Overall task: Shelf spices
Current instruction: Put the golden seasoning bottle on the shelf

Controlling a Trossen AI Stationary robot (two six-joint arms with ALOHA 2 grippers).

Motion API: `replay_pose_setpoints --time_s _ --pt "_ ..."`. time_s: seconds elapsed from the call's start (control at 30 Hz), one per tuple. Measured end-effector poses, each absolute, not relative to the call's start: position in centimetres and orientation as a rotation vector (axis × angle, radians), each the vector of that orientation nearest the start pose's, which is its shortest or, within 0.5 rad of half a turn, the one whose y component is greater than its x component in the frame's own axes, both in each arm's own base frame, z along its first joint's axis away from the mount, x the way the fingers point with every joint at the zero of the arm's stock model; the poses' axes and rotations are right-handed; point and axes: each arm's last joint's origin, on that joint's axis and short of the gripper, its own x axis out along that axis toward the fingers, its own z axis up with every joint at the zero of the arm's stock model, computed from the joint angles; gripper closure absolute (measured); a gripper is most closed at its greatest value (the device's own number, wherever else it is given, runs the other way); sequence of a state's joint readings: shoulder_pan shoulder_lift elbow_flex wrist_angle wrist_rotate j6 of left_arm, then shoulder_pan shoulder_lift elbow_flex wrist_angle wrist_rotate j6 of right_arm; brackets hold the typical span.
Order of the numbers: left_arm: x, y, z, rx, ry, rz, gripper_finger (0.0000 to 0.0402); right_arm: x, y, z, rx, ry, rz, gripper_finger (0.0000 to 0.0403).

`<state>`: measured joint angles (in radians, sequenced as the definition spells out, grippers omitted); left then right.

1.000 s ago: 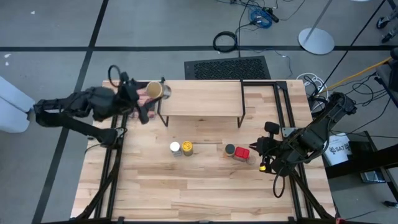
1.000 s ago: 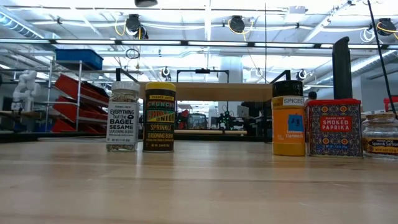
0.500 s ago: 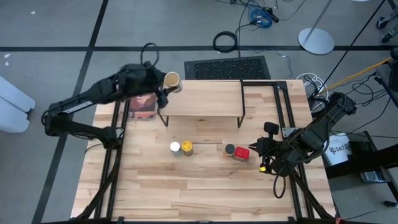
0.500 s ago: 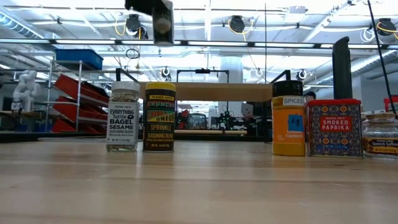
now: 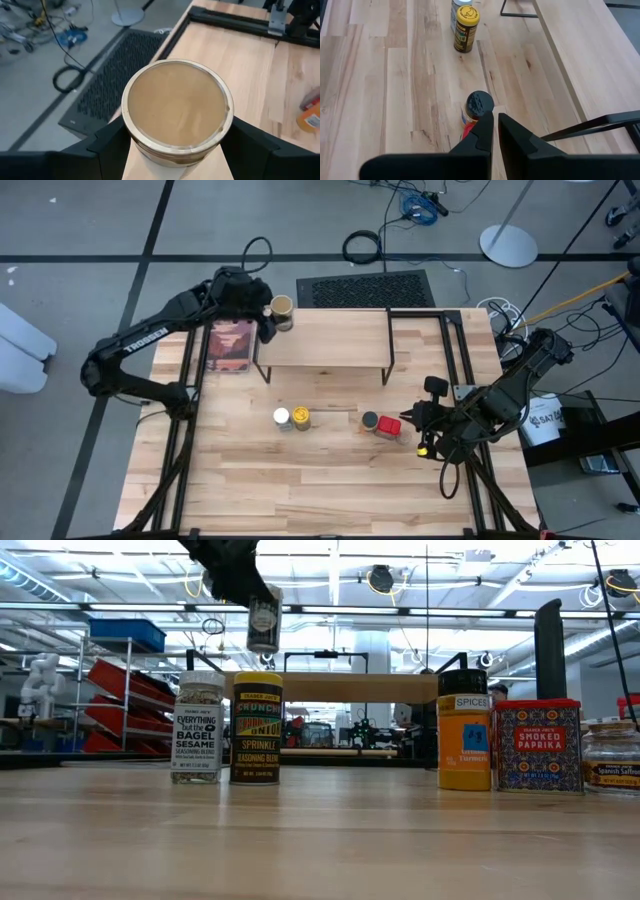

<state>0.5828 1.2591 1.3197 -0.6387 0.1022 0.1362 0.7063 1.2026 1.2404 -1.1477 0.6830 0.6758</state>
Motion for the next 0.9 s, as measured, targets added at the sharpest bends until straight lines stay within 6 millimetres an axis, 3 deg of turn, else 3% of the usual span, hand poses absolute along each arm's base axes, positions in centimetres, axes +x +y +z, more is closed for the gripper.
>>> replay_pose_setpoints --time_s 0.33,0.53,0.9 --pt "21.9 13.1 36.6 -0.112 0.675 0.379 0.0132 17.1 12.2 33.9 -0.057 0.778 -0.251 0.0387" --pt "21.3 12.8 34.6 -0.132 0.717 0.377 0.0132 17.1 12.3 33.9 -0.043 0.781 -0.247 0.0387" --pt "18.7 11.9 35.2 -0.097 0.598 0.424 0.0132 17.1 12.3 33.9 -0.044 0.782 -0.247 0.0387"
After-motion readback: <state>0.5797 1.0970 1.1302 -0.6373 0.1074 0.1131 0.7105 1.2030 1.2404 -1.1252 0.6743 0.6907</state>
